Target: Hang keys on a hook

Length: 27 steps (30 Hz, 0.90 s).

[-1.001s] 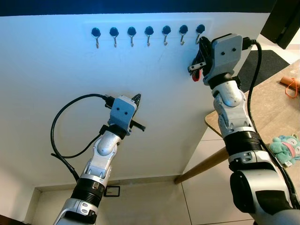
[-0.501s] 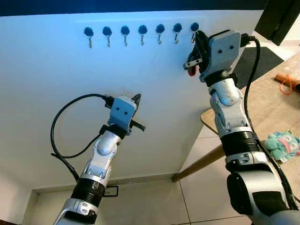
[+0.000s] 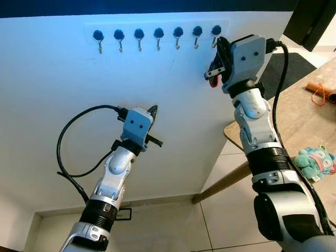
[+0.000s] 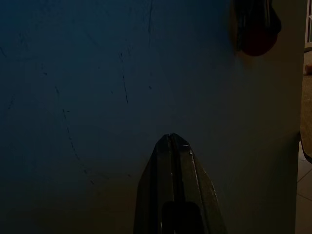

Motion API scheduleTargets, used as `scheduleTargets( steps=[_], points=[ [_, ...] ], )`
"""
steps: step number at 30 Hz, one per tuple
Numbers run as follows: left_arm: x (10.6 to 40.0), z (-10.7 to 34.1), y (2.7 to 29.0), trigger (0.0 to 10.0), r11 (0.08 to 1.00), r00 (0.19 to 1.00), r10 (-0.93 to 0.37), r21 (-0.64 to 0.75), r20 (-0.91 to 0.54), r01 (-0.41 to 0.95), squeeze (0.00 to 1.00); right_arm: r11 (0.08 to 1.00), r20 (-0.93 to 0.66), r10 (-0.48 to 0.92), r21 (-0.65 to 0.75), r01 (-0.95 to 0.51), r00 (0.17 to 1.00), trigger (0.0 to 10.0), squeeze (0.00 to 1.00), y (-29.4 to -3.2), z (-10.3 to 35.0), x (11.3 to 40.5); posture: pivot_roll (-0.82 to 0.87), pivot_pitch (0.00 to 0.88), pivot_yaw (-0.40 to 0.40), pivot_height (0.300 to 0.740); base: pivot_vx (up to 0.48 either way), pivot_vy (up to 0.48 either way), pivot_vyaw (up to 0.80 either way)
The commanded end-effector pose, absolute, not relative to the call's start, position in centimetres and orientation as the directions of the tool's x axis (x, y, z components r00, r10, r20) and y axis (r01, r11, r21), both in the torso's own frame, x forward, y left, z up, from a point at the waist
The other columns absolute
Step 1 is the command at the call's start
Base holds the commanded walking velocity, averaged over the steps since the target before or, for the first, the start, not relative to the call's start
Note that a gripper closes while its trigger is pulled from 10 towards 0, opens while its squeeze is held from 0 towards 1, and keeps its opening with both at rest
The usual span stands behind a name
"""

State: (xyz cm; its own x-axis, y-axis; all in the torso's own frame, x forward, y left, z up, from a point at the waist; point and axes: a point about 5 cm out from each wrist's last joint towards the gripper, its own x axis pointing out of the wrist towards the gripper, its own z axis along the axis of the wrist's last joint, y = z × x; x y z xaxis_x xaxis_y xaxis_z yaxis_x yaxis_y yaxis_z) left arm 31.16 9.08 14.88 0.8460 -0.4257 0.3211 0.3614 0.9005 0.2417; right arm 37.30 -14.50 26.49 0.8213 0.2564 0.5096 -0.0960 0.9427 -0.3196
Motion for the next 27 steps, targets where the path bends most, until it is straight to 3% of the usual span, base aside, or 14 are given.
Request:
scheduleTargets(
  steps=[1, 13, 27],
  points=[
    [31.0, 14.7, 8.7, 10.0, 0.905, 0.851, -0.421, 0.213, 0.315, 0.369, 0.0, 0.935, 0.477, 0.279, -0.332, -0.123, 0.833, 10.0, 0.0, -14.1, 25.7, 37.3, 0.06, 0.036, -0.05, 0.74, 0.0, 0.0, 0.0],
    [31.0, 14.6, 8.7, 10.0, 0.902, 0.851, -0.426, 0.218, 0.308, 0.373, 0.0, 0.955, 0.466, 0.209, -0.288, -0.076, 0.86, 10.0, 0.0, -15.2, 24.2, 37.0, 0.06, 0.039, -0.045, 0.74, 0.0, 0.0, 0.0],
    [31.1, 14.8, 8.7, 10.0, 0.905, 0.851, -0.42, 0.215, 0.316, 0.366, 0.0, 0.943, 0.538, 0.263, -0.318, -0.095, 0.801, 10.0, 0.0, -13.9, 26.2, 36.7, 0.06, 0.04, -0.046, 0.74, 0.0, 0.0, 0.0]
  ],
)
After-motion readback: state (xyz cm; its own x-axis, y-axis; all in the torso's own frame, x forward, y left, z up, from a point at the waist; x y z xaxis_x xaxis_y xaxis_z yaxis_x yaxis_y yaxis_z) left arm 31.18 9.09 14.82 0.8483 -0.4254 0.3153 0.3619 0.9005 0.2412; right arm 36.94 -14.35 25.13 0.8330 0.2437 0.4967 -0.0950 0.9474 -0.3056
